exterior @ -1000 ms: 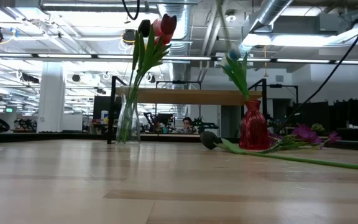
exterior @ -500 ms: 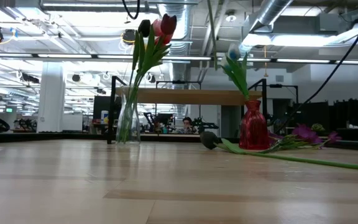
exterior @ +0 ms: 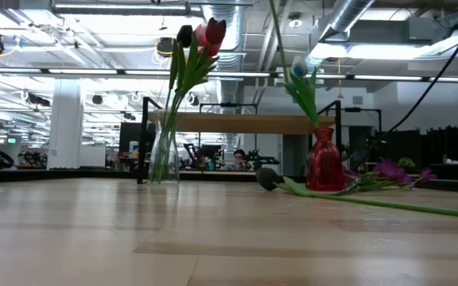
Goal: Pick and place flowers into a vace then onto a shelf
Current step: Put the yellow flower into the red vase, then put the black flower into the transparent vase
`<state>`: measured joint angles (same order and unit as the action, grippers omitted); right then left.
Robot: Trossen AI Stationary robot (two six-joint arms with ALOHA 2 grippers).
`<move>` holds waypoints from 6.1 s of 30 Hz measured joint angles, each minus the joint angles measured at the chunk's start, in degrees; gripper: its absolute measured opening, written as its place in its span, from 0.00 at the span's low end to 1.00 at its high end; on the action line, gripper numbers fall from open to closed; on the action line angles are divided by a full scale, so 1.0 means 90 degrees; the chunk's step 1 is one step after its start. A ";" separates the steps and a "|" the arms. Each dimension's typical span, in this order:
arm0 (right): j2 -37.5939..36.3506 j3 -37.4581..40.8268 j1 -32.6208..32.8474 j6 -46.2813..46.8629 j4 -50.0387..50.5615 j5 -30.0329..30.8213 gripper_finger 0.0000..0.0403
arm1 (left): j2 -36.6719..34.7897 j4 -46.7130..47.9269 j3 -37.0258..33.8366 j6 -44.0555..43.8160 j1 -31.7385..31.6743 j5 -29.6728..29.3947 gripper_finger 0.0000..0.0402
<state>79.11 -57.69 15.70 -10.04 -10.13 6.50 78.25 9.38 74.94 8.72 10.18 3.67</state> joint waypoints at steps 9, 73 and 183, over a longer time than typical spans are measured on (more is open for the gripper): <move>-0.0051 0.0005 0.0018 -0.0055 -0.0086 0.0491 0.00 | -0.0640 0.0469 -0.0015 -0.0755 0.0272 -0.0327 0.43; -0.3771 0.4053 -0.1472 -0.0389 -0.2360 0.2071 0.00 | -0.3374 -0.1675 -0.4112 -0.1502 0.4254 -0.7236 0.42; 0.2293 0.3397 0.2033 0.6815 -0.1198 0.3288 0.39 | -0.3372 -0.1598 -0.4112 -0.1281 0.4252 -0.6117 0.42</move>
<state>99.75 -27.11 34.00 51.30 -20.91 36.10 47.90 -4.99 37.93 -2.81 48.45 -51.37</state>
